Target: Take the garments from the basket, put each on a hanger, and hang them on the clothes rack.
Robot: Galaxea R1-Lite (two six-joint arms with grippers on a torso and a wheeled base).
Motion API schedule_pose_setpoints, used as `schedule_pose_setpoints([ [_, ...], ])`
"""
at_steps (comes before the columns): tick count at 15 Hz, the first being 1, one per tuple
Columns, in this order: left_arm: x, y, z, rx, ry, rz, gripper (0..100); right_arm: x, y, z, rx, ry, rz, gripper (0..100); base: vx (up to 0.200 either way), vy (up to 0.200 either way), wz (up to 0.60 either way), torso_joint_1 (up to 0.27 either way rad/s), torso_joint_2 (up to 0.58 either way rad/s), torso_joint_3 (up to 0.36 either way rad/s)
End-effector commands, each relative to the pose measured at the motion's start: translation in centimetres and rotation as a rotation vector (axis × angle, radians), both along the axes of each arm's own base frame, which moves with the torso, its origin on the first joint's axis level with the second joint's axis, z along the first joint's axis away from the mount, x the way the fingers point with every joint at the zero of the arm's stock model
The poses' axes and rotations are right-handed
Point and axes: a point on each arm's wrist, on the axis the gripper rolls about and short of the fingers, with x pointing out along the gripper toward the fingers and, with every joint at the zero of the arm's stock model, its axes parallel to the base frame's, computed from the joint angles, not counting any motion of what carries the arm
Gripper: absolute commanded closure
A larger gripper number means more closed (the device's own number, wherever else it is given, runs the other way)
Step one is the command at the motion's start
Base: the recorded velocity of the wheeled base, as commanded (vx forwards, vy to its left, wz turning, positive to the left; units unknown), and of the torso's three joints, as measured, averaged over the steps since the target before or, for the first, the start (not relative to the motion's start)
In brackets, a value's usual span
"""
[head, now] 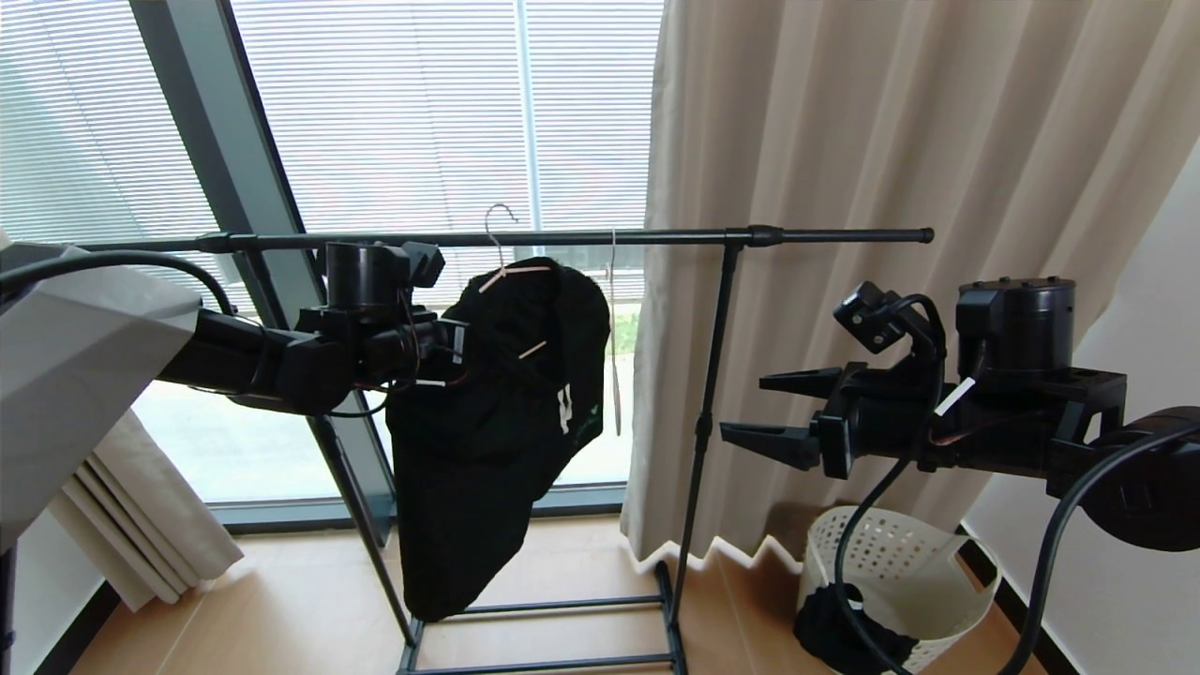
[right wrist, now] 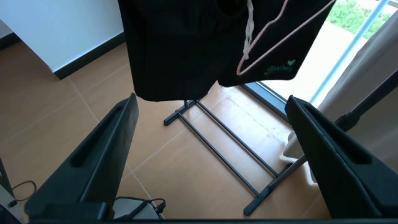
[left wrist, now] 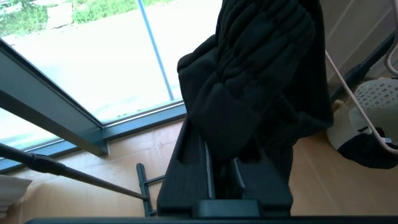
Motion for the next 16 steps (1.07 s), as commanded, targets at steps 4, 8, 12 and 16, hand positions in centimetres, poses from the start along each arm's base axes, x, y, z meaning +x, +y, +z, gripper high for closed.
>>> schedule_pose_setpoints([
  [4, 2.8, -0.5, -1.1, -0.009, -0.029, 0.054, 100, 0.0, 0.0, -0.1, -0.001, 0.002, 0.001, 0, 0.000, 0.000, 0.00, 0.000, 0.00, 0.000],
  [8, 3.7, -0.7, -2.1, -0.005, -0.022, 0.058, 100, 0.1, 0.0, -0.2, -0.002, 0.006, 0.001, 0, 0.000, 0.000, 0.00, 0.000, 0.00, 0.000],
  [12, 3.9, -0.7, -2.9, -0.007, -0.006, 0.060, 100, 0.1, 0.0, -0.3, -0.003, 0.008, 0.001, 0, 0.000, 0.000, 0.00, 0.000, 0.00, 0.000],
  [16, 3.9, -0.9, -3.1, -0.025, 0.001, 0.063, 100, 0.1, 0.1, -0.2, -0.002, 0.006, 0.001, 0, 0.000, 0.000, 0.00, 0.000, 0.00, 0.000],
])
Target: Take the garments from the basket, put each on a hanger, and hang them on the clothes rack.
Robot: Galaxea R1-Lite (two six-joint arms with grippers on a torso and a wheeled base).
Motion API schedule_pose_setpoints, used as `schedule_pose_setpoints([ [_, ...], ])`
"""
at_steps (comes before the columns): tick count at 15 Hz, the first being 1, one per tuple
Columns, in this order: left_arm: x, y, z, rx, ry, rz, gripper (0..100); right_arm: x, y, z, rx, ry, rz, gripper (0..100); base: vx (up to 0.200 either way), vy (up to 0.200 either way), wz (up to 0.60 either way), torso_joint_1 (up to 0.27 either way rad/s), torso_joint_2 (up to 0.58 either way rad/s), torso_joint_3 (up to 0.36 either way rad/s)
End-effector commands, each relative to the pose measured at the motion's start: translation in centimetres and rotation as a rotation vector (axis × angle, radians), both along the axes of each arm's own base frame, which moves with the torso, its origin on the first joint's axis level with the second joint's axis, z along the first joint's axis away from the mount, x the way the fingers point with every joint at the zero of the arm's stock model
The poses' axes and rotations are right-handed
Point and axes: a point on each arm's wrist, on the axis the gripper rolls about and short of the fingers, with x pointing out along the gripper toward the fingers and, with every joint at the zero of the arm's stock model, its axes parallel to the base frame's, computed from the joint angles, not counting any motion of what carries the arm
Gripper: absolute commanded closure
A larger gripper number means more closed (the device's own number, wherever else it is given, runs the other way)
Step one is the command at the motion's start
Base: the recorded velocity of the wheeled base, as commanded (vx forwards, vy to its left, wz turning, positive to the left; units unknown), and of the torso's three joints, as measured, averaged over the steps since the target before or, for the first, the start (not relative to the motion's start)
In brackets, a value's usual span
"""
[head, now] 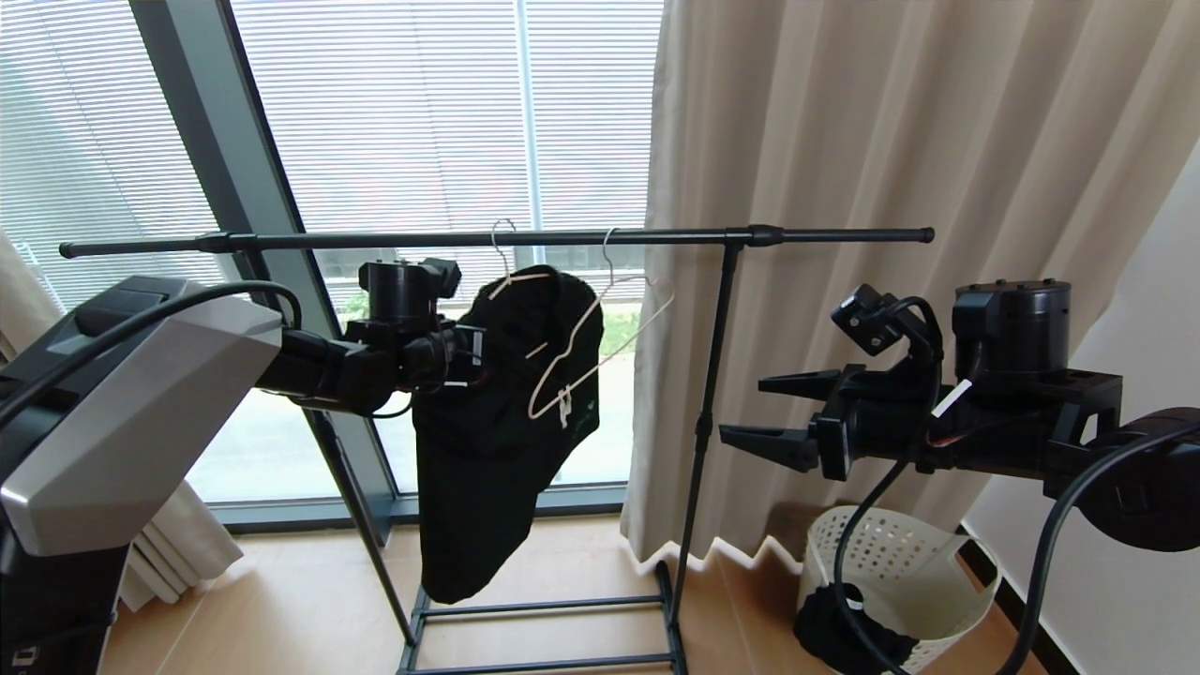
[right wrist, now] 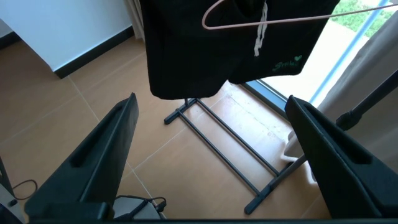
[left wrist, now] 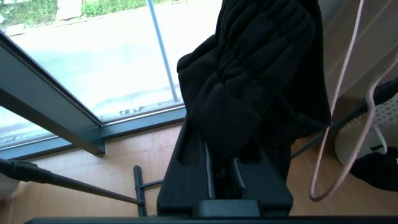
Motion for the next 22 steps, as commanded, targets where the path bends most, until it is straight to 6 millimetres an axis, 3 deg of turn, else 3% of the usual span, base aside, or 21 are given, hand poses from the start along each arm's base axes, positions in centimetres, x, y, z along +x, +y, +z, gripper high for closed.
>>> schedule_pose_setpoints([
  [1, 0.01, -0.02, -0.04, -0.001, 0.001, 0.000, 100, 0.04, 0.02, -0.01, 0.000, 0.000, 0.001, 0, 0.000, 0.000, 0.00, 0.000, 0.00, 0.000],
  [19, -0.03, -0.08, -0.11, -0.012, 0.004, 0.003, 100, 0.03, 0.02, 0.05, 0.001, -0.003, 0.001, 0, 0.000, 0.000, 0.00, 0.000, 0.00, 0.000],
  [20, -0.04, -0.08, -0.16, -0.012, 0.005, 0.003, 0, 0.03, 0.02, 0.05, 0.001, -0.003, 0.001, 0, 0.000, 0.000, 0.00, 0.000, 0.00, 0.000],
  [22, -0.03, -0.01, -0.16, -0.012, 0.005, 0.005, 0, 0.03, 0.02, 0.05, 0.001, -0.003, 0.001, 0, 0.000, 0.000, 0.00, 0.000, 0.00, 0.000],
])
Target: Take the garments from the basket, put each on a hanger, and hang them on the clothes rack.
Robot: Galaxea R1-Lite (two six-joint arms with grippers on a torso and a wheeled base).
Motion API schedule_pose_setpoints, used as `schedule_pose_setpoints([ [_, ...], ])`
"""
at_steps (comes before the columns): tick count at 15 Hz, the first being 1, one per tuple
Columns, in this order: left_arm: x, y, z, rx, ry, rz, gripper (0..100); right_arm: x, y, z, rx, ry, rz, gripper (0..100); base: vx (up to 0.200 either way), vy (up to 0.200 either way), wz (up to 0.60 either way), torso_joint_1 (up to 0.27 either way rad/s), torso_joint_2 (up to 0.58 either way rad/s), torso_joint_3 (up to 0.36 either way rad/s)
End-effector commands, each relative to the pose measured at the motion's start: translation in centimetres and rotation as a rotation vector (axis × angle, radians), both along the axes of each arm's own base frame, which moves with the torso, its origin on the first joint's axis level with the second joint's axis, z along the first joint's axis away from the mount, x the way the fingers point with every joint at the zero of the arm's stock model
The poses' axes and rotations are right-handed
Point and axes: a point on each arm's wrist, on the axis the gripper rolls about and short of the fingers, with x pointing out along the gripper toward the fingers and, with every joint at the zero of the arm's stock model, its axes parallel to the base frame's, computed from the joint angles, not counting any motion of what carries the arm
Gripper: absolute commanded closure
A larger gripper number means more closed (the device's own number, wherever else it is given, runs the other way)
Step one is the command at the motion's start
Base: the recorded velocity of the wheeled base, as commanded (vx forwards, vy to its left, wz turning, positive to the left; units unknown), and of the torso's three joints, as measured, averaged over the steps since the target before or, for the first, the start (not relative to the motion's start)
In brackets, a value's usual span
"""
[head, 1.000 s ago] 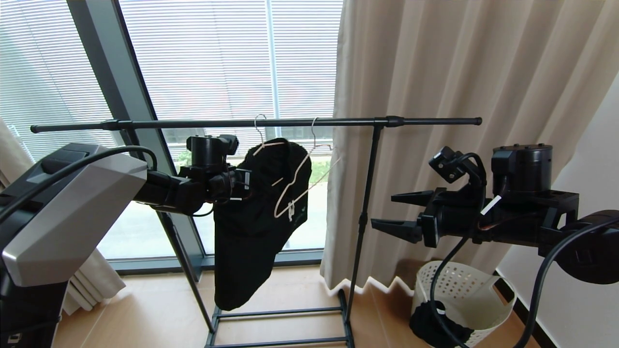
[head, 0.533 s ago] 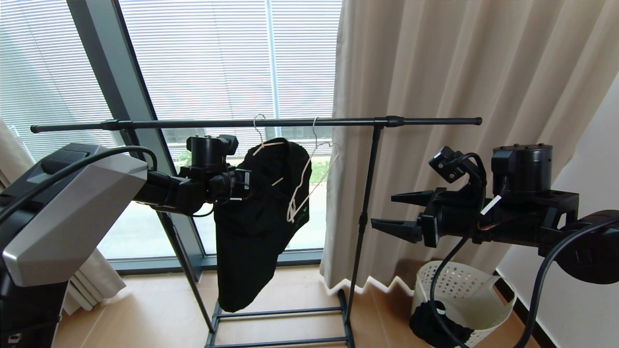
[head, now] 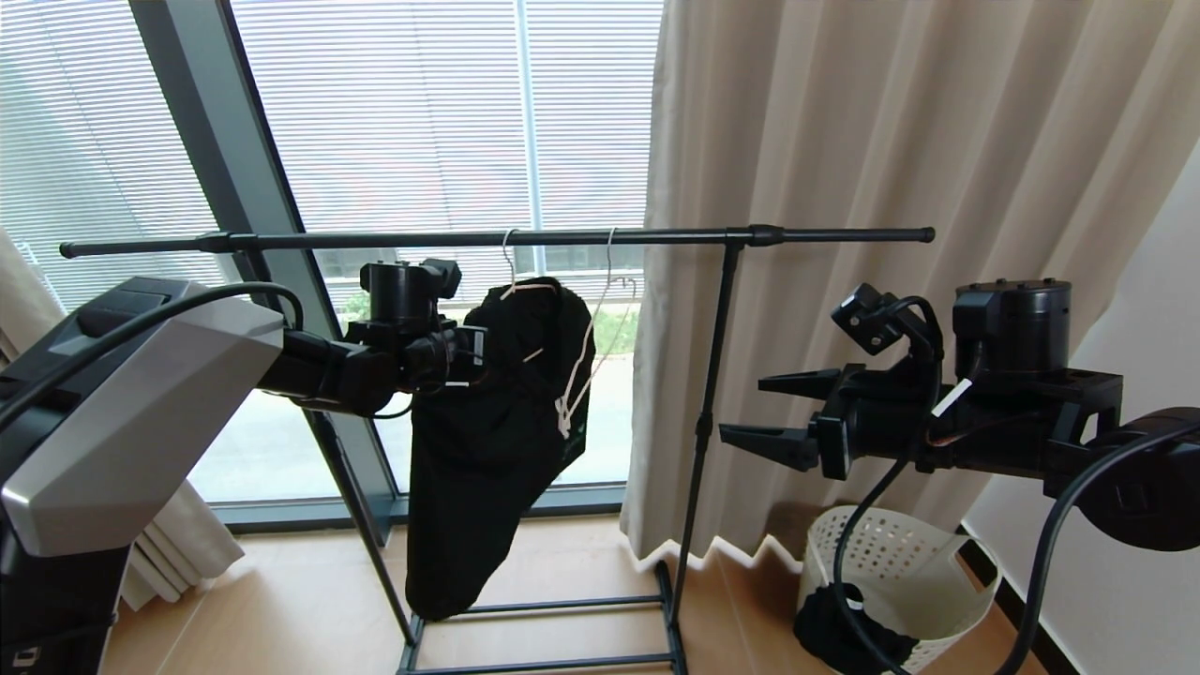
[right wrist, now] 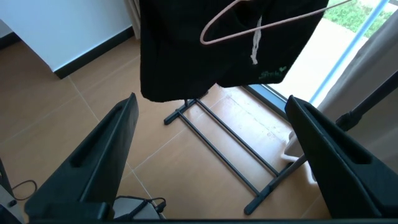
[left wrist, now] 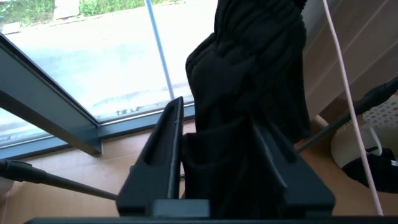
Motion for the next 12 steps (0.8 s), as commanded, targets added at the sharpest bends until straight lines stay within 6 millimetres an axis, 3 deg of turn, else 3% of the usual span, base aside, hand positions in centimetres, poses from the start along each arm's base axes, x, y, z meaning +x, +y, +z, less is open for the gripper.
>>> schedule_pose_setpoints([
  [1, -0.06, 0.00, -0.06, 0.002, 0.004, 0.000, 0, 0.00, 0.01, 0.00, 0.000, -0.001, 0.001, 0, 0.000, 0.000, 0.00, 0.000, 0.00, 0.000],
  [12, -0.50, 0.02, -0.13, 0.006, 0.018, -0.002, 0, -0.01, -0.04, 0.05, 0.000, -0.002, -0.001, 0, 0.000, 0.000, 0.00, 0.000, 0.00, 0.000],
])
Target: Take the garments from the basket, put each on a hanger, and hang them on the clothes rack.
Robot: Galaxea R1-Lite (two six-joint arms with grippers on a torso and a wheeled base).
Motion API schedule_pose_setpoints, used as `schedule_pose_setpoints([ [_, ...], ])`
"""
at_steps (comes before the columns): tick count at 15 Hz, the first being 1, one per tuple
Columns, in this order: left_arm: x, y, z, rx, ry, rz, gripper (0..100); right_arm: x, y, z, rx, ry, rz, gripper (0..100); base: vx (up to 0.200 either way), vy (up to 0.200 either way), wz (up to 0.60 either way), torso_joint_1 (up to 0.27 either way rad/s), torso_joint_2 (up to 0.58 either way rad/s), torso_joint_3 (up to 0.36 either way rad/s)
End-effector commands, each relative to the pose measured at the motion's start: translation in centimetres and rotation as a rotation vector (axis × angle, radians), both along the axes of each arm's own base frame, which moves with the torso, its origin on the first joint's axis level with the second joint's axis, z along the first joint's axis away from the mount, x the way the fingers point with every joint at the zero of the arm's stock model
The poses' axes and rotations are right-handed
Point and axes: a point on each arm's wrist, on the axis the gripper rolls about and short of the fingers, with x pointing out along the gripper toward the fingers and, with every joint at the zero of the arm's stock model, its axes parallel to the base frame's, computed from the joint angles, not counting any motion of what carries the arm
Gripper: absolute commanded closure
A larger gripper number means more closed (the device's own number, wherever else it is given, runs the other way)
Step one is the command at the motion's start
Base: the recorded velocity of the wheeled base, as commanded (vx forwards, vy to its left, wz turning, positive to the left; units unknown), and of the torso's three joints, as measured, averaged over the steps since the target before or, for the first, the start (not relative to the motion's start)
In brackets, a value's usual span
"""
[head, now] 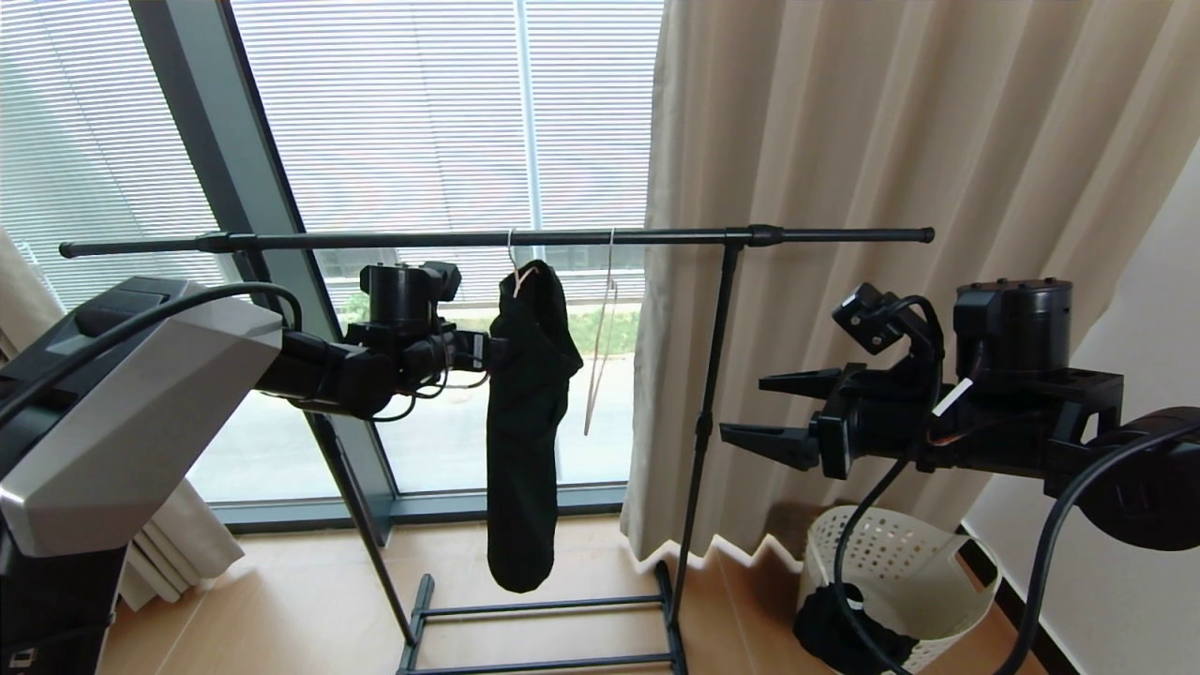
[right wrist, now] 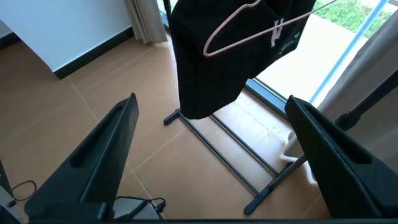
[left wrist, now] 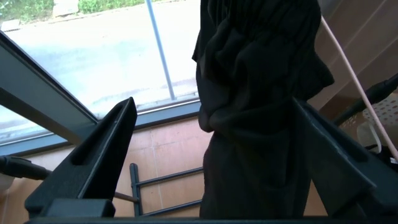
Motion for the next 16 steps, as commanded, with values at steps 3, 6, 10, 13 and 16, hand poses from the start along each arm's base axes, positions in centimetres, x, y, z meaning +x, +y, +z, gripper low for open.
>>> schedule_pose_setpoints([
  [3, -1.9, 0.0, 2.4, -0.002, -0.023, -0.009, 0, -0.1, 0.0, 0.0, 0.000, -0.001, 0.002, 0, 0.000, 0.000, 0.00, 0.000, 0.00, 0.000],
  [6, -5.6, 0.3, 4.9, -0.003, -0.023, -0.023, 0, -0.5, -0.1, 0.5, 0.005, -0.014, 0.002, 0, 0.000, 0.000, 0.00, 0.000, 0.00, 0.000],
  [10, -12.5, 0.4, 6.6, -0.020, 0.015, -0.059, 0, -1.6, -0.5, 1.5, 0.010, -0.042, -0.003, 0, 0.000, 0.000, 0.00, 0.000, 0.00, 0.000],
  [13, -17.7, 0.8, 6.9, -0.025, 0.042, -0.087, 0, -4.2, -1.6, 2.8, 0.001, -0.088, -0.065, 0, 0.000, 0.000, 0.00, 0.000, 0.00, 0.000],
  [16, -21.9, 1.0, 5.4, -0.058, 0.084, -0.109, 0, -7.3, -2.7, 1.6, -0.031, -0.061, -0.112, 0, 0.000, 0.000, 0.00, 0.000, 0.00, 0.000],
])
